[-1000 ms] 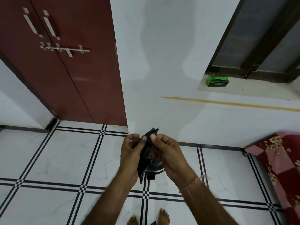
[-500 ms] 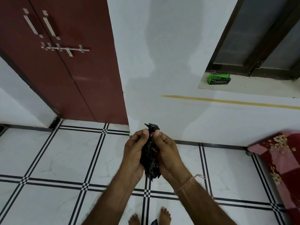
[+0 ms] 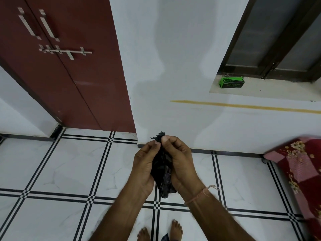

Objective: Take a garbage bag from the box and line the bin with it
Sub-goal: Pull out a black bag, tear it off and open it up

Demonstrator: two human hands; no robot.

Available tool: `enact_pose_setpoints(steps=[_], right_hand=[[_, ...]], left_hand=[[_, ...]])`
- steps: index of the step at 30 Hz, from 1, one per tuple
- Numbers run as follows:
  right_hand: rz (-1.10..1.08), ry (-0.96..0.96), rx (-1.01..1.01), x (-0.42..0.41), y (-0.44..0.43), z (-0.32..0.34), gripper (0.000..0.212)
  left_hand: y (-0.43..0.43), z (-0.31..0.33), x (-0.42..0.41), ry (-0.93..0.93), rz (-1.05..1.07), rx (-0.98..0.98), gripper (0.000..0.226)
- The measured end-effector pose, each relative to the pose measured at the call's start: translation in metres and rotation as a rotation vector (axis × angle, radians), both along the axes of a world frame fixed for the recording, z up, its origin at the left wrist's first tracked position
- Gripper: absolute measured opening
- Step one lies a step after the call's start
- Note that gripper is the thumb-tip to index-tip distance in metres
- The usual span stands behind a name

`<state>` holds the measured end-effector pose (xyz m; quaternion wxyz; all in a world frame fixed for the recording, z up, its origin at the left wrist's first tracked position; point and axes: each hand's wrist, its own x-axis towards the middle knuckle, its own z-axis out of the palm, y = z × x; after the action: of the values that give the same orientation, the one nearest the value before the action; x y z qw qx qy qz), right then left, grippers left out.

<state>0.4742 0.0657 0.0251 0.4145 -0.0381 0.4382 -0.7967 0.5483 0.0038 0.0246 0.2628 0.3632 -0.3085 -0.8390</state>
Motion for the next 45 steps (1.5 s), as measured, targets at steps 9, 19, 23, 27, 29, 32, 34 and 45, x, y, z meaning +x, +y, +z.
enact_pose_setpoints(steps=[9,19,23,27,29,32,34,45], right_hand=[[-0.013,-0.066,0.055,-0.004,0.003,0.0,0.017],[0.058,0.187,0.092,0.004,0.008,-0.003,0.021],[0.072,0.078,0.028,-0.002,0.01,0.001,0.034],[0.091,0.129,0.113,-0.008,0.011,0.0,0.036],[0.088,0.177,0.156,-0.01,0.01,-0.001,0.028],[0.059,0.156,0.144,-0.014,0.009,-0.005,0.032],[0.043,0.11,0.114,-0.017,0.009,-0.005,0.035],[0.055,0.364,0.228,-0.027,0.005,-0.01,0.038]], left_hand=[[0.009,0.006,-0.003,0.044,0.066,0.156,0.057],[0.005,0.0,-0.007,0.102,0.024,0.147,0.032],[0.0,0.0,-0.003,0.049,-0.059,0.012,0.038],[-0.006,-0.001,-0.001,-0.082,-0.002,-0.067,0.05],[-0.006,-0.001,-0.001,-0.099,-0.017,-0.077,0.043],[-0.007,-0.004,-0.001,-0.103,-0.036,-0.094,0.031],[-0.008,-0.007,0.0,-0.102,-0.022,-0.113,0.027],[-0.02,-0.009,0.003,-0.142,-0.118,-0.226,0.036]])
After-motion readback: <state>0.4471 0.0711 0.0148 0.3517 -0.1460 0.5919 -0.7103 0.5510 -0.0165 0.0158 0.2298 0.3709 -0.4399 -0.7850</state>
